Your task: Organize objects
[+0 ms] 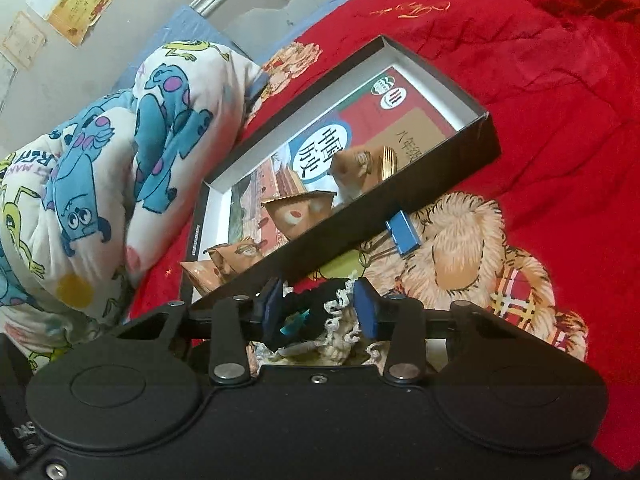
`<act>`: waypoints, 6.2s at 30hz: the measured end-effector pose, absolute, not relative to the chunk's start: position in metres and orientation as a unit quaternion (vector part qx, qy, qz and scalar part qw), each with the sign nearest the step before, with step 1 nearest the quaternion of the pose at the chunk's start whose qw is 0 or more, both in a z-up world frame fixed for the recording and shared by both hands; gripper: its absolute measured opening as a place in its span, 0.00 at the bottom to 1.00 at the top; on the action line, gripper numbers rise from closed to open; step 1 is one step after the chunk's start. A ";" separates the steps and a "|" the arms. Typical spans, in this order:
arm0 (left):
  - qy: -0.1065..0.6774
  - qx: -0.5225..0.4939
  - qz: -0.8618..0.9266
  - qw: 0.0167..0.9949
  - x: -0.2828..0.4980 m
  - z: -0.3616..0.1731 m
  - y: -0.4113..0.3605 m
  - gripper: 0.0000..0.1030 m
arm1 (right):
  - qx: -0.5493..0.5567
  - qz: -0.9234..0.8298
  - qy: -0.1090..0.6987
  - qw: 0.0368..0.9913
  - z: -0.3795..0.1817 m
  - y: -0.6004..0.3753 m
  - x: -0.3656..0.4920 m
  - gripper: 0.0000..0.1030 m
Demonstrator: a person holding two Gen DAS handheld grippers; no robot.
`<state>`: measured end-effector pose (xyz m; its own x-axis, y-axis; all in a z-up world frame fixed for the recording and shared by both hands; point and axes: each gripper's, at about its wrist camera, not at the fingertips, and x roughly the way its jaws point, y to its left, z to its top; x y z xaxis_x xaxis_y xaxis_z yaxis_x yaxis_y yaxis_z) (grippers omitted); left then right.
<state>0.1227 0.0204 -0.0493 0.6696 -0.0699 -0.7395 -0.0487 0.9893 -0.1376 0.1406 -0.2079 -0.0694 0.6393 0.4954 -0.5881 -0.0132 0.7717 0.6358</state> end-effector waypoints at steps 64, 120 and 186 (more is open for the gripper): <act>0.322 -0.092 -0.016 0.942 0.098 -0.022 0.009 0.12 | 0.303 0.195 0.306 0.881 -0.024 -0.207 0.117 0.11; 0.196 -0.163 -0.053 0.965 0.087 0.028 0.036 0.12 | 0.299 0.308 0.235 0.872 0.015 -0.204 0.145 0.10; 0.260 -0.074 0.020 0.963 0.183 -0.020 0.048 0.13 | 0.271 0.237 0.285 0.889 -0.049 -0.160 0.257 0.10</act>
